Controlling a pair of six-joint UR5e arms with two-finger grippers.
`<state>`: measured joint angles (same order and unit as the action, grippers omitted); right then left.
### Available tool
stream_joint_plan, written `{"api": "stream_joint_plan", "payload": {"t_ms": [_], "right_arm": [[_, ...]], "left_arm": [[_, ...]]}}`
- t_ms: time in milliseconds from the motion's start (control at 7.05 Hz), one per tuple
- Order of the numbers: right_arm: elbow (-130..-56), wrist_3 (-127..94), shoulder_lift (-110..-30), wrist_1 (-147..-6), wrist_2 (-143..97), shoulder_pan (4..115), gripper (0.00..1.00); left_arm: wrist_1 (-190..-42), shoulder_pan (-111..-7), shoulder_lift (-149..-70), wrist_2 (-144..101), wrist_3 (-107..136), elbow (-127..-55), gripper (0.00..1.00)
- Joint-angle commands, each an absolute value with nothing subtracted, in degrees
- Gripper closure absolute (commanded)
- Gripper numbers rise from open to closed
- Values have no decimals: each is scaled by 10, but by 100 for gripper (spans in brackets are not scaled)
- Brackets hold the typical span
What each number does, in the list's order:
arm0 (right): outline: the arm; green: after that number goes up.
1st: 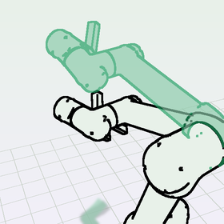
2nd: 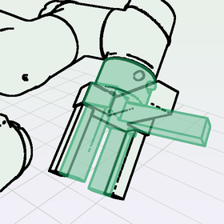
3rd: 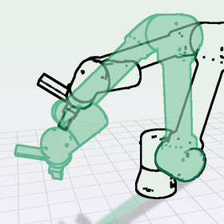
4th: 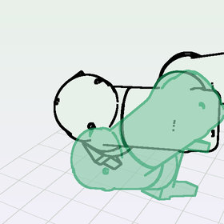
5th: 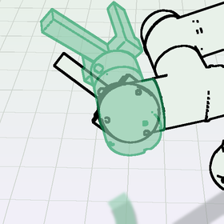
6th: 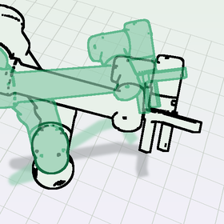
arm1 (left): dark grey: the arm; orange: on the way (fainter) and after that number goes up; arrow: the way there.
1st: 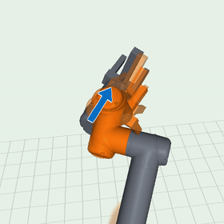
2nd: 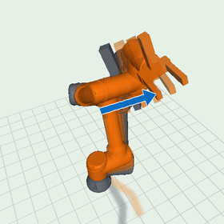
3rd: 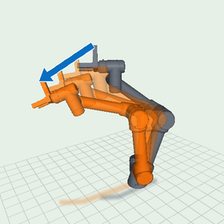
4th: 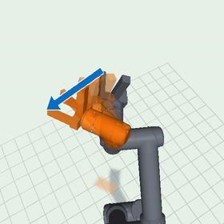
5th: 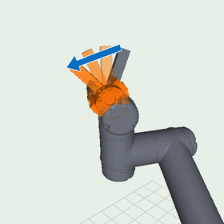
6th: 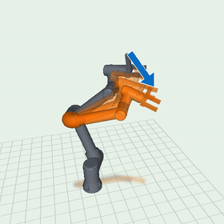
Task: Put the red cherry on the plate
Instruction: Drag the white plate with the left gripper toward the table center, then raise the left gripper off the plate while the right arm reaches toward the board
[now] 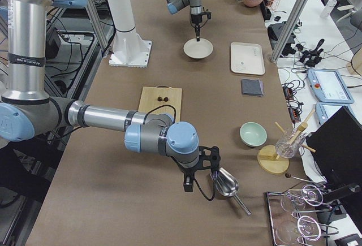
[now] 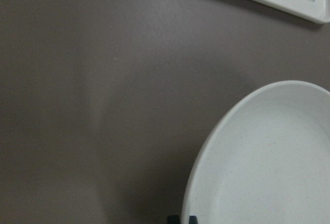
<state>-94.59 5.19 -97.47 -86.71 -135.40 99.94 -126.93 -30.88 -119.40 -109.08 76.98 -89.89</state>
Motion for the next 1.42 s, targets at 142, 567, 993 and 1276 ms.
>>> {"api": "stream_joint_plan", "payload": {"t_ms": [142, 567, 993, 1276], "right_arm": [[-969, 4, -972, -867, -1360, 982, 0], [-1061, -179, -962, -866, -1360, 880, 0], [-1101, -441, -949, -724, -1320, 708, 0], [-1103, -556, -954, -666, -1280, 602, 0]], "left_arm": [[-1267, -265, -1192, -1049, 773, -898, 60], [-1268, -320, -1184, -1053, 749, -901, 3], [-1267, -403, -1144, -1052, 630, -907, 2], [-1269, -436, -1122, -1052, 559, -914, 2]]}}
